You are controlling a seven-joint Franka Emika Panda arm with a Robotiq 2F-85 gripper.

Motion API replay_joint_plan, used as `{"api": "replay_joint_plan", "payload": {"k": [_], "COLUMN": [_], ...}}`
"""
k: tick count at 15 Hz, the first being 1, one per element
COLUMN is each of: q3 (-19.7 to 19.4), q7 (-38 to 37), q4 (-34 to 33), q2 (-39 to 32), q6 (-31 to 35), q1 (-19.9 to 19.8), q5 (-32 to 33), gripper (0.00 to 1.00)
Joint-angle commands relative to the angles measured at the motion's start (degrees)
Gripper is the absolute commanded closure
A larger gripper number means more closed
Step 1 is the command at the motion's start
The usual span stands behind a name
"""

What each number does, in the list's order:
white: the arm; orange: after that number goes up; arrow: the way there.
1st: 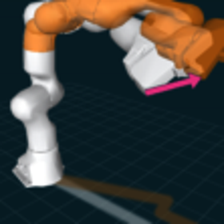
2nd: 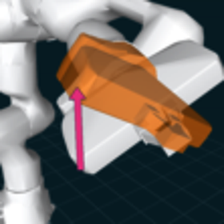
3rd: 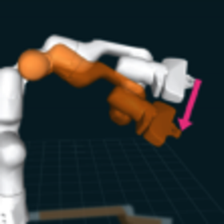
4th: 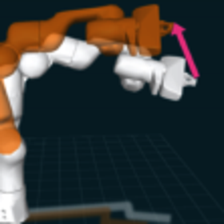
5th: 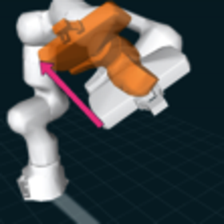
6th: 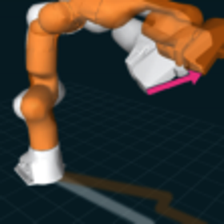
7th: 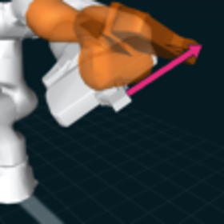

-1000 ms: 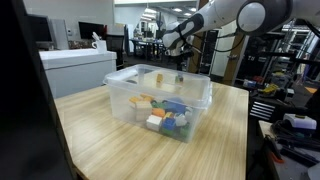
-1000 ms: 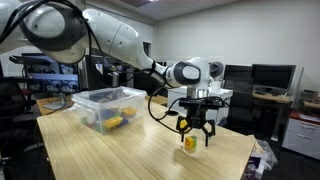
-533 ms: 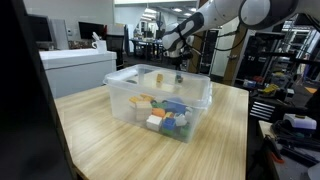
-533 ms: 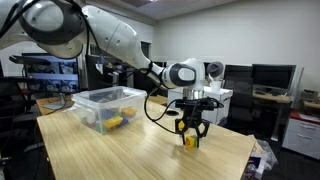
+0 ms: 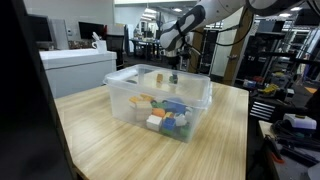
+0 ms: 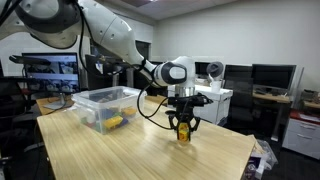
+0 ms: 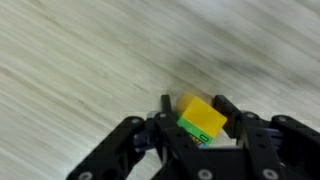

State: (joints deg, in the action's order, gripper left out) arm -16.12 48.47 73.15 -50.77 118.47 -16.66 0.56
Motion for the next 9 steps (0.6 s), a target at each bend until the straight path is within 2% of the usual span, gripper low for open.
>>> {"api": "replay_joint_plan", "payload": {"k": [1,2,3,5,9], "q3": [0.4,0.6,4.0,6.2,9.6], "q7": [1.4,1.6,0.6,1.4,2.3], "q4": [8.2,9.2,10.2,13.6,18.1], "q2": [6.0,7.3,9.2,14.4,22.2], "q6": [1.7,1.0,0.5,0.3,-0.5], "q1": [1.9,2.4,0.5,0.8,1.2], "q5": [0.6,0.8,3.9,5.3,5.0], "gripper": [0.77,0.77,0.77,0.77,0.77]}}
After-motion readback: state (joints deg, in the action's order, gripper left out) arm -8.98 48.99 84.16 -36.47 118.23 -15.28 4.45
